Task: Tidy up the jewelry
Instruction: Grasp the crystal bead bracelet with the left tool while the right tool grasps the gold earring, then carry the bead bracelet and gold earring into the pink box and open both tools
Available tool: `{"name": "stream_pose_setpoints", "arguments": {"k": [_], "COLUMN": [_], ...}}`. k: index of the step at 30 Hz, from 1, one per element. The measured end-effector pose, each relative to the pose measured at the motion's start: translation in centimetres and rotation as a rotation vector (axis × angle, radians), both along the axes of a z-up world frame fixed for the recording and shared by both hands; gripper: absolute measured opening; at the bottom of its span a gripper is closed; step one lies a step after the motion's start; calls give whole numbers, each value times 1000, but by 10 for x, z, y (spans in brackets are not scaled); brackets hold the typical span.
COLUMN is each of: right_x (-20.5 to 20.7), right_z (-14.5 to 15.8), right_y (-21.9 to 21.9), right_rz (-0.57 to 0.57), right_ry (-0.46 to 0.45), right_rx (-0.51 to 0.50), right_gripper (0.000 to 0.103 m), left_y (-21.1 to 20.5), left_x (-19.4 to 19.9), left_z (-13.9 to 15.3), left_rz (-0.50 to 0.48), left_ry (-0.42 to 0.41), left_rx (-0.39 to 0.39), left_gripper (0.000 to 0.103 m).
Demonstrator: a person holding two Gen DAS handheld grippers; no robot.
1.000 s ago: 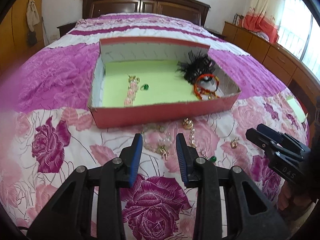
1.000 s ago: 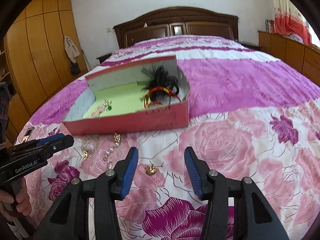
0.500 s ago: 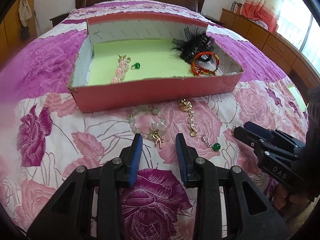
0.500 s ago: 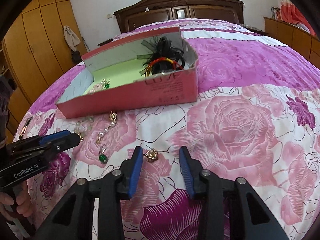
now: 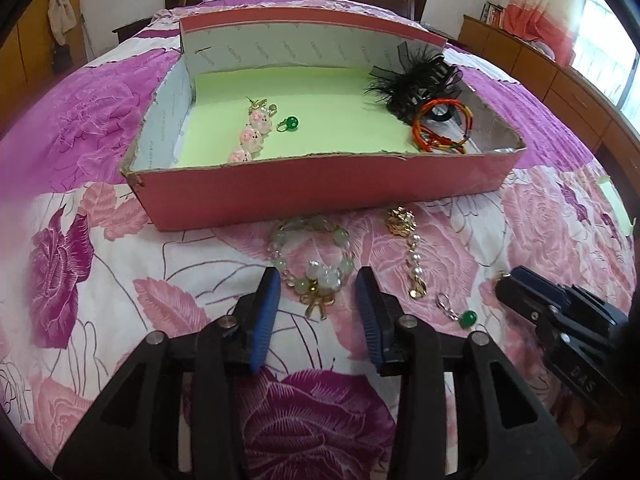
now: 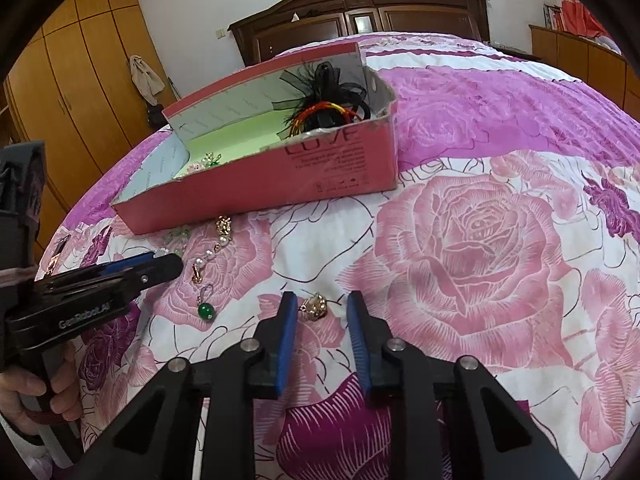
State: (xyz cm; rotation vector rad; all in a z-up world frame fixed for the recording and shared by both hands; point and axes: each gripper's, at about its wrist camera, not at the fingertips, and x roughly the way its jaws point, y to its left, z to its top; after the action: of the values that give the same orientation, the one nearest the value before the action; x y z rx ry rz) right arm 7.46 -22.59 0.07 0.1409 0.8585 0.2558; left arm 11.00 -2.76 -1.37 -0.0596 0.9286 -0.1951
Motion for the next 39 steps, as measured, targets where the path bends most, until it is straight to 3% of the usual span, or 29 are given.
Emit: {"name": "stream_pose_setpoints", "arguments": {"k": [8,13,16,21,24,39], "right_x": [1,-1,-3,-6,-8,-28], "right_z": [-4,-5,-4,-3,0,18], "right_y": [-1,-5,-9,-13,-12,-9], "right_rz": [-5,-14,-19,-25,-25,-30], "right_ry": [-1,-11,-22,-36,-51,-111], "right_rx": [6,25,54,86,87,94], "right_gripper": [27,21,13,13,13,12], "left_y": [-1,2,5,4,5,15], "left_x": [9,7,4,-6,-12,-33], "left_z": [-4,-2,1,7,12,44], "left_rz": [23,20,17,6,-1,-11], "left_ry": [-9,-22,-28,-42,-54,-128], "left_rx": [-1,-18,-36,-43,-58,-122], "left_gripper": [34,20,17,16,8,7]}}
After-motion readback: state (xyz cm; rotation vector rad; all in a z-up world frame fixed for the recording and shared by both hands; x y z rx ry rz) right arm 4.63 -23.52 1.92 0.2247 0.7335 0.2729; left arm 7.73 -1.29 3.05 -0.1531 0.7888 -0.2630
